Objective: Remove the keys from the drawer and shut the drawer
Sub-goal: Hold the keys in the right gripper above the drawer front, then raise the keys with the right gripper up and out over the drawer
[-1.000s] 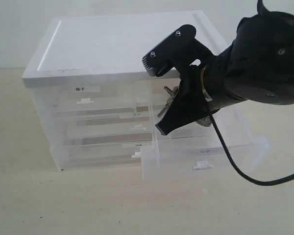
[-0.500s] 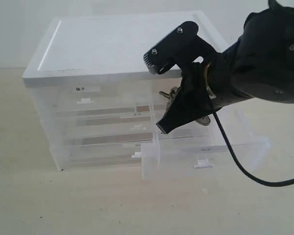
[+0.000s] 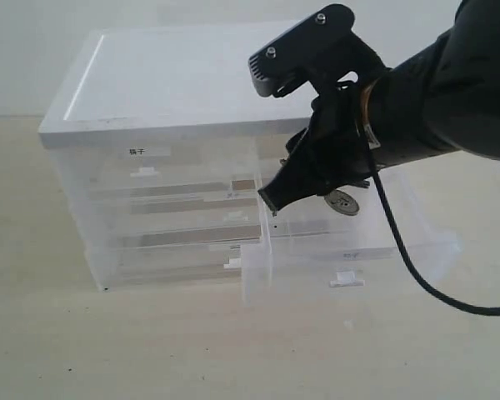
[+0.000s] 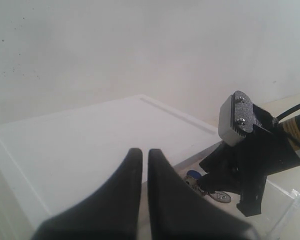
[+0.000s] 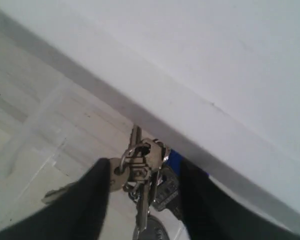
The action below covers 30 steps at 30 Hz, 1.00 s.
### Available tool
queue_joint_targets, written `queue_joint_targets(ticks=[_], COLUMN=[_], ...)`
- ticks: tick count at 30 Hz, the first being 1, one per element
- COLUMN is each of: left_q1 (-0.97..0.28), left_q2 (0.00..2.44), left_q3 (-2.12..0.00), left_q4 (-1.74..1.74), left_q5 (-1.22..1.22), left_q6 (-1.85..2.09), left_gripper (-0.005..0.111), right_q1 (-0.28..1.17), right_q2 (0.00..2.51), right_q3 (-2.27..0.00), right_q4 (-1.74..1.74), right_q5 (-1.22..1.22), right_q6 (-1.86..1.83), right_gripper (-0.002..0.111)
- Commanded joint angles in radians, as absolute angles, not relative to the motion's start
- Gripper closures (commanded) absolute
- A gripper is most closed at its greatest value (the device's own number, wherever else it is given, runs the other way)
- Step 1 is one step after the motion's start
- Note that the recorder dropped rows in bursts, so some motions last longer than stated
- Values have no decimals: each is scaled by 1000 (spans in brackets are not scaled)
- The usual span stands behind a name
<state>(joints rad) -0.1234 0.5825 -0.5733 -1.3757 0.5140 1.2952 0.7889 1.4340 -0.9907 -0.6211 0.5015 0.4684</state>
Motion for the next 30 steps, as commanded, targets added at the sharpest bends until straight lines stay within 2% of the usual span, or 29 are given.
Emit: queue_joint_targets(ticks=[1, 5, 9, 13, 15, 17, 20, 30], left_q1=[-129, -129, -129, -129, -129, -129, -129, -129], left_q2=[578, 578, 578, 578, 578, 578, 578, 578], left_q3=[-568, -568, -568, -568, -568, -568, -568, -568], left_q4=[-1380, -1380, -1378, -1378, -1385, -1385, -1385, -1385], left_q5=[526, 526, 524, 524, 524, 526, 526, 526], left_q6=[1287, 1287, 1287, 1287, 1287, 1287, 1287, 1287], left_gripper=[102, 102, 102, 102, 102, 102, 102, 102], right_q1=[791, 789, 789, 789, 789, 789, 789, 789], right_q2=[1439, 1484, 1525, 1529, 1529, 1529, 1529, 1466], right_q3=[-990, -990, -990, -990, -990, -990, -990, -990], right_q4=[-613, -613, -653, -684, -684, -684, -686, -684], right_q5=[486, 481, 458, 459, 466, 491, 531, 524], right_q6=[475, 489, 529, 555, 555, 551, 509, 504], right_gripper=[40, 50, 48, 55, 64, 79, 109, 108])
